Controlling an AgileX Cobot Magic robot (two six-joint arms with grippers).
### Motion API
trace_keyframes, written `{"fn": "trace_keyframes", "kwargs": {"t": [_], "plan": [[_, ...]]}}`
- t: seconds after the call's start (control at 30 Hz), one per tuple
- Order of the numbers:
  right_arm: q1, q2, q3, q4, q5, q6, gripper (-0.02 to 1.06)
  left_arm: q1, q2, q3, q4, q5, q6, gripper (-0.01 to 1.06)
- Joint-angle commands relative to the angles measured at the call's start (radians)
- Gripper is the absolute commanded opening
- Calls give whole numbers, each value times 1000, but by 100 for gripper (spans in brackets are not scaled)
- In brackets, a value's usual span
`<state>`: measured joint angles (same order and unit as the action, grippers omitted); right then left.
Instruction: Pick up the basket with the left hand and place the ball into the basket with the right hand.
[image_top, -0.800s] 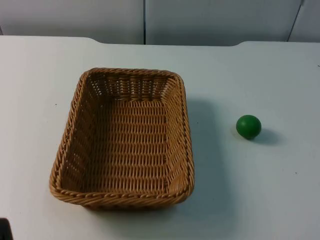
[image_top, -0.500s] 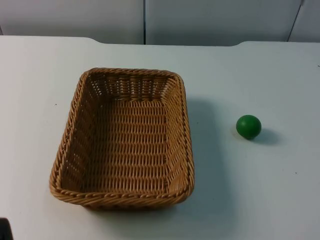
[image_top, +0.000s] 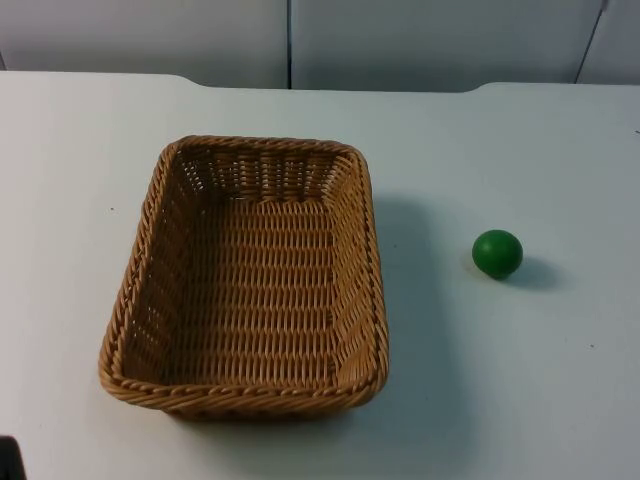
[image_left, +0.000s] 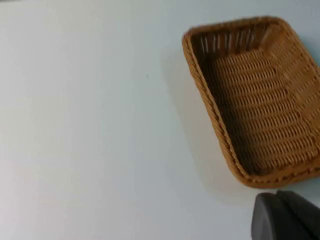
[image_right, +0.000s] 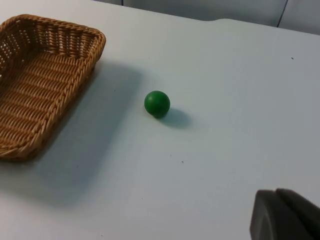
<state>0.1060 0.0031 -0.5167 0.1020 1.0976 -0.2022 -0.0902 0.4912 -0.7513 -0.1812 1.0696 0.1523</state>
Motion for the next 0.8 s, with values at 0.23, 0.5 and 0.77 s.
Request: {"fn": "trace_keyframes", "kwargs": {"t": [0.23,0.5,0.77], "plan": [[-5,-3,4,36,-10,19,0,-5,476,-3,-214,-127,133,0],[-5,-3,4,34,-10,19,0,-28,780,-3,-378,-288,237,0],[-5,-3,4,34,-10,19,0,-152,973,-10,-394,-473,233,0]]}}
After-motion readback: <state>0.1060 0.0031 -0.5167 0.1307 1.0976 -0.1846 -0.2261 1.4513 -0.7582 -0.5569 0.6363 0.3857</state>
